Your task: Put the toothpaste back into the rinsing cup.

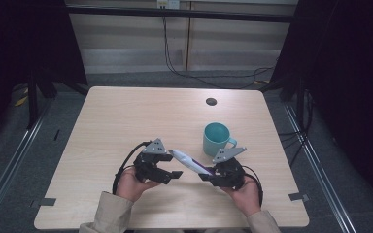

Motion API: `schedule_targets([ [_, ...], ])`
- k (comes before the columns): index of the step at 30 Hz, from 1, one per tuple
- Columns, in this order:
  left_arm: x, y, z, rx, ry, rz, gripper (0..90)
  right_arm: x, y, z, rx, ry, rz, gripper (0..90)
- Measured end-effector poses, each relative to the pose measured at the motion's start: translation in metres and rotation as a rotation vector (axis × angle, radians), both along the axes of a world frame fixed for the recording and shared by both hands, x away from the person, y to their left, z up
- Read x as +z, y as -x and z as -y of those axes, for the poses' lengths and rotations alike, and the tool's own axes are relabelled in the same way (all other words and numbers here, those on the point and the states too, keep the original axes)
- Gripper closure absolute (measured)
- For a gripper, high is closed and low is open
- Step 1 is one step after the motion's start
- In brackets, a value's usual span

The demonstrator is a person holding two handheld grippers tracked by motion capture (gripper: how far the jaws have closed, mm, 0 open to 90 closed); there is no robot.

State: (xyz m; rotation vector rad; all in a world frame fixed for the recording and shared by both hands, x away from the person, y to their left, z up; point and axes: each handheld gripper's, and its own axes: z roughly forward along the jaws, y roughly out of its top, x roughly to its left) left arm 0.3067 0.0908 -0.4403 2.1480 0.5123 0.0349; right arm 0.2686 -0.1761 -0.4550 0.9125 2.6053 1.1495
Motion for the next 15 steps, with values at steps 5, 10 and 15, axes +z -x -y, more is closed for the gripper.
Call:
schedule_targets([
  [5, 0.0039, 0.0002, 0.0004, 0.004, 0.035, 0.001, 30.6, -0.0009, -0.0006, -0.0052, 0.013, -0.027, -0.005, 71.5],
  [10, 0.0043, -0.0013, -0.0029, 0.018, 0.072, -0.018, 34.7, -0.0025, -0.0031, -0.0065, 0.008, -0.059, -0.026, 71.3],
  [15, 0.0039, -0.0027, -0.0017, 0.025, 0.100, -0.043, 34.9, -0.0052, -0.0037, -0.0108, 0.015, -0.077, -0.041, 71.4],
])
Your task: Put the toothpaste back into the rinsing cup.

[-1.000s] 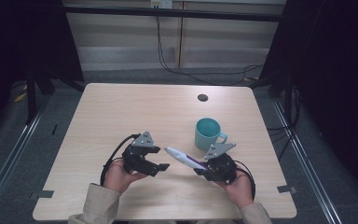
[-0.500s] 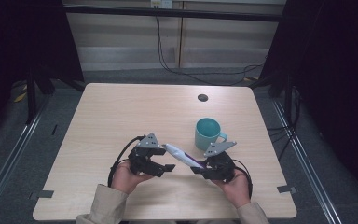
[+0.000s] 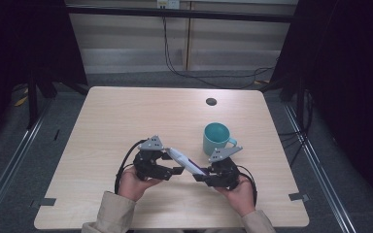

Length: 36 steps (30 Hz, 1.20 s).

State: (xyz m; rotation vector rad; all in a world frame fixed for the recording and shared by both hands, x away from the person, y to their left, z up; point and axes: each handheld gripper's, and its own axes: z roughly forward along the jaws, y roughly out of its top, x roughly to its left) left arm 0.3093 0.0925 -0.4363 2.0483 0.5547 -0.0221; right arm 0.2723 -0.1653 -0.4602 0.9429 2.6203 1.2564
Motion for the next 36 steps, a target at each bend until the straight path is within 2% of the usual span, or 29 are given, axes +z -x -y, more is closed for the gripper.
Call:
schedule_targets([
  [4, 0.002, 0.000, 0.002, -0.003, 0.045, -0.003, 37.1, 0.000, -0.001, -0.005, 0.010, -0.034, -0.007, 71.3],
  [6, 0.004, 0.000, 0.001, 0.011, 0.046, 0.005, 37.4, 0.000, 0.000, -0.010, 0.014, -0.014, 0.010, 71.4],
  [8, 0.006, 0.000, -0.003, 0.017, 0.062, 0.005, 43.9, 0.000, 0.000, -0.011, 0.012, -0.028, 0.012, 71.3],
  [12, 0.008, 0.001, -0.006, 0.020, 0.086, 0.012, 46.7, -0.001, 0.000, -0.014, 0.010, -0.049, 0.009, 71.2],
  [15, 0.012, 0.003, -0.006, 0.002, 0.111, 0.028, 54.2, -0.003, -0.001, -0.016, 0.007, -0.068, 0.003, 70.2],
  [18, 0.015, 0.004, -0.007, -0.017, 0.136, 0.024, 61.8, -0.006, -0.002, -0.018, 0.017, -0.085, -0.011, 69.5],
  [24, 0.019, 0.005, -0.005, -0.034, 0.136, 0.018, 70.3, -0.007, -0.003, -0.020, 0.009, -0.104, -0.014, 67.8],
  [31, 0.029, 0.008, -0.003, -0.052, 0.117, 0.041, 74.3, -0.006, -0.003, -0.020, 0.004, -0.130, -0.005, 63.3],
  [34, 0.032, 0.009, -0.002, -0.049, 0.106, 0.049, 74.9, -0.004, -0.004, -0.018, -0.011, -0.138, -0.001, 58.8],
  [36, 0.033, 0.008, -0.001, -0.052, 0.103, 0.047, 75.2, -0.002, -0.004, -0.018, -0.020, -0.116, 0.012, 52.2],
])
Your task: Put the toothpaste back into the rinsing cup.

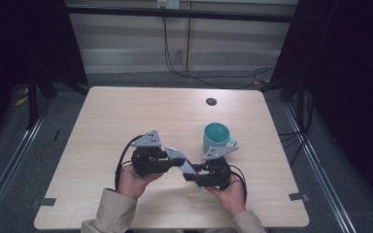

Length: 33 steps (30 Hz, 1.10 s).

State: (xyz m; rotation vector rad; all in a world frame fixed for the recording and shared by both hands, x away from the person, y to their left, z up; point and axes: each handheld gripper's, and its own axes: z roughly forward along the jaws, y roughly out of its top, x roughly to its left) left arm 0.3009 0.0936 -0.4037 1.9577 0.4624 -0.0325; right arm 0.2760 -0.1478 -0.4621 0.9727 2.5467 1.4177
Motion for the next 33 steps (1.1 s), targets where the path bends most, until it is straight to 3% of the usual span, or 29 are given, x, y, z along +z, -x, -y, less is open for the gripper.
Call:
schedule_targets([
  [4, 0.002, -0.001, 0.000, 0.006, -0.005, -0.001, 75.3, 0.003, -0.001, 0.004, -0.017, 0.013, 0.011, 41.8],
  [13, 0.004, -0.003, -0.001, 0.011, -0.036, -0.005, 75.5, 0.016, -0.001, 0.007, -0.009, 0.039, 0.051, 34.4],
  [28, 0.012, -0.003, 0.009, -0.005, -0.084, 0.008, 75.5, 0.040, -0.003, -0.003, 0.048, 0.059, 0.099, 38.6],
  [33, 0.012, -0.003, 0.013, -0.016, -0.085, 0.006, 75.5, 0.043, -0.003, -0.010, 0.072, 0.053, 0.102, 46.6],
])
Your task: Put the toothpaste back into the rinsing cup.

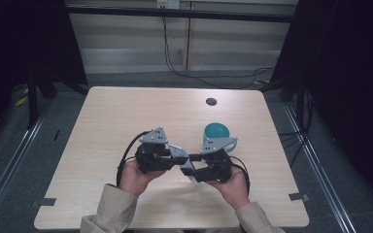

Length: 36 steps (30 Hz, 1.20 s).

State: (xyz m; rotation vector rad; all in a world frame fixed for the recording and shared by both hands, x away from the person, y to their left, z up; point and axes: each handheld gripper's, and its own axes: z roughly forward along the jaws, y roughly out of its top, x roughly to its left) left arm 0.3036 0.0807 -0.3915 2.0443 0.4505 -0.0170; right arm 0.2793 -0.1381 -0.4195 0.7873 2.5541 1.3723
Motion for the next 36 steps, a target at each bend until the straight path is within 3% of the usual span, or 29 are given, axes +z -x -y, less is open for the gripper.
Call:
schedule_targets([
  [6, 0.002, 0.001, 0.004, -0.012, -0.003, -0.001, 75.4, -0.002, -0.002, -0.006, 0.016, -0.014, -0.012, 57.5],
  [8, 0.001, 0.000, 0.003, -0.018, 0.010, -0.009, 74.6, -0.002, 0.000, -0.006, 0.027, 0.002, 0.012, 63.1],
  [11, 0.001, -0.001, 0.002, -0.031, 0.039, -0.020, 70.7, -0.002, 0.001, -0.004, 0.032, -0.025, 0.008, 70.5],
  [12, 0.001, -0.002, 0.001, -0.030, 0.060, -0.029, 67.3, -0.002, 0.001, -0.003, 0.038, -0.032, 0.010, 72.3],
  [14, 0.003, -0.002, -0.001, 0.006, 0.068, -0.008, 58.8, -0.002, 0.000, 0.001, 0.034, -0.055, -0.002, 73.7],
  [16, 0.001, -0.005, -0.004, 0.027, 0.075, -0.016, 41.8, -0.002, 0.001, 0.004, 0.027, -0.066, -0.005, 73.9],
  [20, -0.002, -0.005, -0.011, 0.048, 0.100, 0.002, 29.5, -0.002, 0.000, 0.015, -0.006, -0.100, -0.008, 73.8],
  [24, -0.007, -0.003, -0.017, 0.052, 0.121, 0.039, 24.8, 0.001, -0.002, 0.027, -0.046, -0.130, -0.007, 73.8],
  [30, -0.026, -0.003, -0.024, 0.082, 0.105, 0.039, 20.1, 0.009, -0.004, 0.040, -0.078, -0.167, 0.000, 73.7],
  [36, -0.047, -0.003, -0.026, 0.111, 0.032, 0.042, 20.0, 0.015, -0.007, 0.046, -0.100, -0.183, 0.006, 73.6],
])
